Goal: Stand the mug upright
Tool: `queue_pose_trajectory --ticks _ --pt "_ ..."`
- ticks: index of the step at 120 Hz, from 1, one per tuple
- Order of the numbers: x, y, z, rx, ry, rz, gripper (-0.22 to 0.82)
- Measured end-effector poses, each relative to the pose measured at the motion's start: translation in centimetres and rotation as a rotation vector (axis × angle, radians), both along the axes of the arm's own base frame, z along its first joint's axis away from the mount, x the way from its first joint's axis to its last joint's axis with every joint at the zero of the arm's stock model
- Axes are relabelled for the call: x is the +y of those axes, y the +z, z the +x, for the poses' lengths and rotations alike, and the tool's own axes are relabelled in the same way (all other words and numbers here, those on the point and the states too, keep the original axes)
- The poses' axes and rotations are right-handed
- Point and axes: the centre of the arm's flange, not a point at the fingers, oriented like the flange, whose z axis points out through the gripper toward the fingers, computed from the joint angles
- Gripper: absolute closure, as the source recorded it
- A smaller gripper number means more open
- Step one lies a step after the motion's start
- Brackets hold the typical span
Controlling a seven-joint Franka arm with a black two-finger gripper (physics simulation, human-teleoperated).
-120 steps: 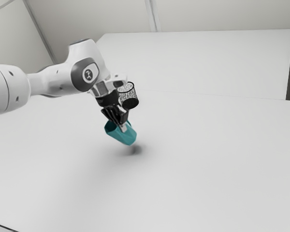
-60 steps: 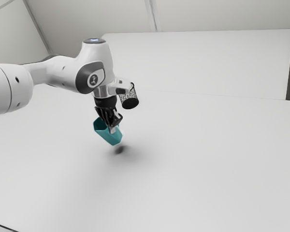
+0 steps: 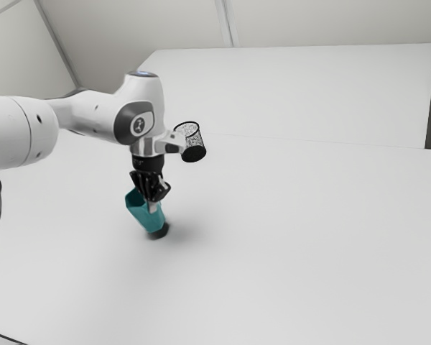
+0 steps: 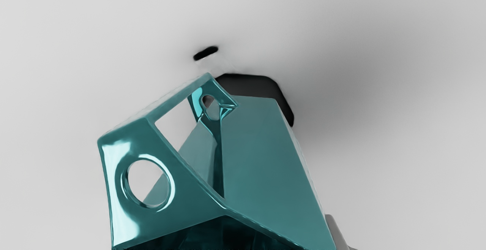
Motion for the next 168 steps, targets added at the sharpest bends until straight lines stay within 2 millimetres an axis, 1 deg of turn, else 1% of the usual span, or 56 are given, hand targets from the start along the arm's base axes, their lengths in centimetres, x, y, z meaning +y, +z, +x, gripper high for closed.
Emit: queue_pose_trajectory --ticks 18,63,83,89,96,108,124,132,145,153,168 --pt "0.6 -1.3 0.5 0.036 0.003 -0.003 0.78" --pt "1.0 -2.9 0.4 0.079 -0.014 -0.007 0.78" --pt "0.8 -3.0 0.4 0.082 -0.021 -0.008 0.41" --pt "0.8 -2.7 0.4 0.078 -0.024 -0.008 0.33" --pt "0.7 -2.2 0.4 0.069 -0.029 -0.007 0.25" --pt "0.4 -0.4 0.3 0.036 -0.038 -0.014 0.15" --pt "0.3 3.2 0.3 -0.042 -0.025 -0.034 0.08" --pt "0.7 6.1 0.9 -0.106 -0.006 -0.035 0.06" --pt "1.6 12.1 2.2 -0.213 0.029 -0.031 0.04" --pt "2.1 15.5 2.4 -0.261 0.049 -0.019 0.03" --pt "2.9 20.8 2.7 -0.327 0.079 0.001 0.01"
